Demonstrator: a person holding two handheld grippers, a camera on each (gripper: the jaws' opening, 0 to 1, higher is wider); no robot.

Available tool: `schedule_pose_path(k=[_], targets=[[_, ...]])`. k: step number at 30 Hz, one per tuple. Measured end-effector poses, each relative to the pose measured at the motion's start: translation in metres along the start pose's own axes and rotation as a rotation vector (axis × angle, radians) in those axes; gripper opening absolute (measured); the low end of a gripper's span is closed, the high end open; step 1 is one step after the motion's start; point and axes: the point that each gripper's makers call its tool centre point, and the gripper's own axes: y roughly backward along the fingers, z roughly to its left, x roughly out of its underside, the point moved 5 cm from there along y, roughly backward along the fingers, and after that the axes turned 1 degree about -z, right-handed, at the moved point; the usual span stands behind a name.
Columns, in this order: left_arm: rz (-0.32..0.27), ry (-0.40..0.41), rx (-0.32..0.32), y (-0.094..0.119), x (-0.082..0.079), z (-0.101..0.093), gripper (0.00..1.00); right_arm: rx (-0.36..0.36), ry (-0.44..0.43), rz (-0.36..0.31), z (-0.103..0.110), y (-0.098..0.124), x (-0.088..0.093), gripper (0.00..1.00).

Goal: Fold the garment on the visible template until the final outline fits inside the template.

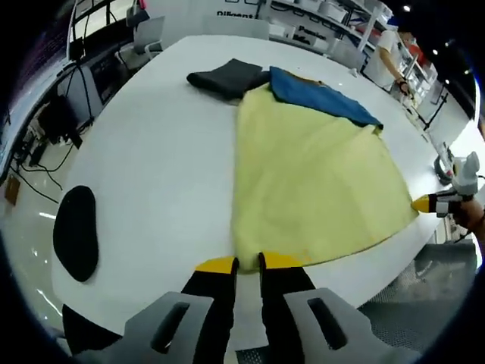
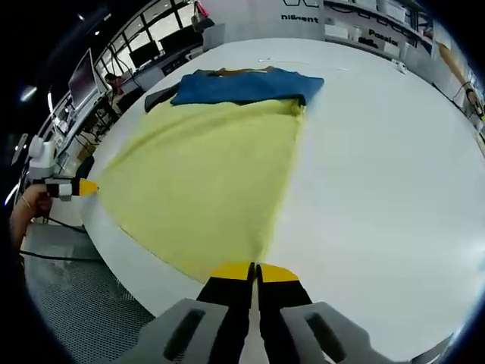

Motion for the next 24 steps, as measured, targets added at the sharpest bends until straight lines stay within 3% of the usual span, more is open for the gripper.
schedule_pose_path(k=[4, 12, 14, 15, 16, 17, 18, 20, 22, 24], targets=[[0.019, -0.002, 0.016, -0.001, 0.002, -0.002, 0.02, -0.007, -0.018, 0.007, 0.001, 0.0, 0.0, 0.0], [0.054, -0.03, 0.049, 0.002, 0.005, -0.013, 0.01, 0.012, -0.06, 0.003, -0.012, 0.014, -0.002, 0.0], [0.059, -0.042, 0.064, 0.004, 0.006, -0.02, 0.01, 0.037, -0.075, -0.018, -0.016, 0.024, -0.007, 0.0], [0.059, -0.041, 0.071, 0.005, 0.006, -0.023, 0.01, 0.084, -0.045, -0.054, -0.022, 0.029, -0.013, 0.0], [0.062, -0.048, 0.094, 0.004, 0.007, -0.028, 0.01, 0.099, -0.008, -0.042, -0.025, 0.03, -0.013, 0.0], [0.068, -0.055, 0.106, 0.004, 0.008, -0.031, 0.01, 0.11, 0.026, 0.021, -0.028, 0.029, -0.006, 0.0], [0.072, -0.068, 0.109, 0.005, 0.011, -0.039, 0.01, 0.106, 0.005, 0.049, -0.03, 0.029, -0.003, 0.0], [0.076, -0.084, 0.111, 0.005, 0.013, -0.045, 0.01, 0.112, -0.063, 0.018, -0.033, 0.031, -0.004, 0.0], [0.076, -0.084, 0.113, 0.005, 0.013, -0.047, 0.01, 0.097, -0.112, 0.036, -0.033, 0.032, 0.0, 0.0], [0.076, -0.082, 0.107, 0.004, 0.013, -0.045, 0.01, 0.078, -0.109, 0.041, -0.033, 0.031, 0.001, 0.0]])
